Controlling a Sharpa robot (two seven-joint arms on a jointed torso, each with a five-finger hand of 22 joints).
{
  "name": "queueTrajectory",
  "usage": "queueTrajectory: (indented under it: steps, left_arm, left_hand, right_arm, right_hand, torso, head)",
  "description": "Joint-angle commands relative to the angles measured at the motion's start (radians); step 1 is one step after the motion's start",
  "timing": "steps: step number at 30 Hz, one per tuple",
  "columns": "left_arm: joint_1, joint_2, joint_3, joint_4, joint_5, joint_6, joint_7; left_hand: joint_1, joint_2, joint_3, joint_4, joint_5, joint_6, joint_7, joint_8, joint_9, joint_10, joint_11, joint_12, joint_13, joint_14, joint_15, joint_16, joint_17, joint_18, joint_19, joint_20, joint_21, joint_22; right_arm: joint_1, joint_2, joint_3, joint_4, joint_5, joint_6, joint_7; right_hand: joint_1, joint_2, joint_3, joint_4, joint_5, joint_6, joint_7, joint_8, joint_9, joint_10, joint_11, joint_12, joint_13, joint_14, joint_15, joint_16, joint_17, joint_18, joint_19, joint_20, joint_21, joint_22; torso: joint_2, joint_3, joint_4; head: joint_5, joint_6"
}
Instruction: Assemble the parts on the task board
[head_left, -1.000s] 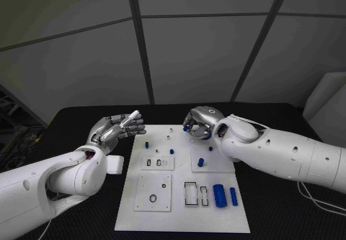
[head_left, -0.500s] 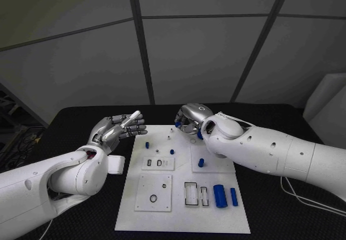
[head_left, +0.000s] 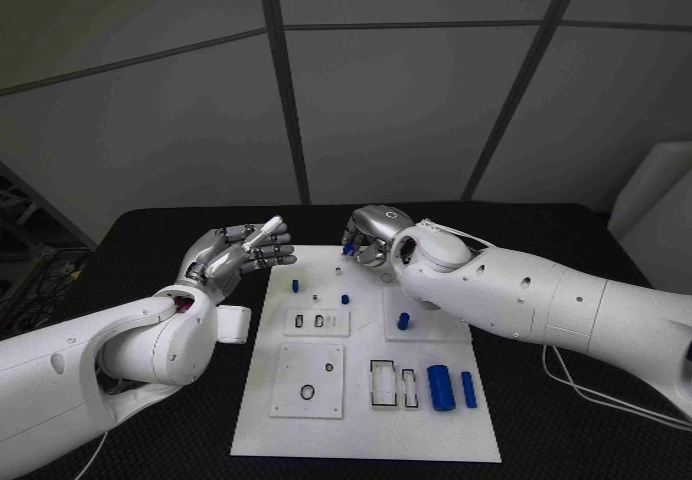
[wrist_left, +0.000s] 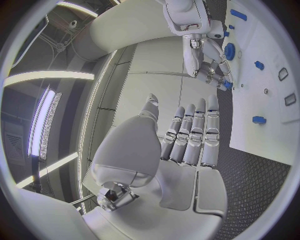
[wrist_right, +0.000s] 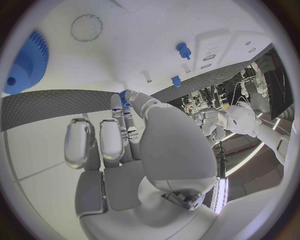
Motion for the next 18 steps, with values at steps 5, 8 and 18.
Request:
queueTrajectory:
  steps: [5,8,18]
  left_arm:
    - [0.004,0.0,0.001,0.002,-0.008,0.017,-0.002]
    - [0.005,0.0,0.001,0.002,-0.008,0.017,-0.002]
    - [0.008,0.0,0.002,0.003,-0.008,0.018,-0.003]
  left_hand:
    - [0.01,0.002,-0.003,-0.003,0.003,0.0,0.007,-0.004,-0.001,0.0,0.009,-0.005,-0.001,-0.004,0.001,-0.005,0.002,-0.02,0.001,0.004,-0.007,-0.001]
    - [0.01,0.002,-0.003,-0.003,0.003,0.0,0.007,-0.005,-0.001,-0.001,0.009,-0.005,-0.001,-0.004,0.001,-0.005,0.002,-0.02,0.001,0.004,-0.007,-0.001]
    - [0.011,0.003,-0.003,-0.004,0.003,0.0,0.007,-0.005,-0.001,-0.001,0.009,-0.006,-0.001,-0.004,0.001,-0.006,0.002,-0.02,0.001,0.004,-0.008,-0.002]
  right_arm:
    - [0.003,0.013,0.0,-0.011,0.004,0.06,-0.004]
    - [0.003,0.017,0.0,-0.015,0.004,0.061,-0.005]
    - [0.003,0.027,0.0,-0.028,0.004,0.059,-0.011]
  right_hand:
    - [-0.017,0.005,0.0,0.009,-0.013,0.007,-0.005,0.003,0.016,0.0,0.005,-0.006,-0.001,0.025,-0.005,0.004,-0.003,-0.008,0.005,0.003,0.004,0.0]
    - [-0.017,0.005,-0.001,0.01,-0.014,0.007,-0.005,0.003,0.016,0.0,0.005,-0.006,-0.001,0.025,-0.005,0.004,-0.003,-0.007,0.005,0.003,0.004,0.0]
    - [-0.021,0.004,-0.002,0.012,-0.017,0.001,-0.003,-0.001,0.014,-0.006,0.007,-0.012,-0.002,0.024,-0.004,0.004,-0.005,-0.007,0.004,0.004,0.004,-0.001]
  torso:
    - [0.001,0.0001,-0.0006]
    - [0.001,0.0002,-0.0002]
    - [0.001,0.0004,-0.0015]
  head:
    - [0.002,-0.006]
    - [0.001,-0.007]
    - [0.003,-0.009]
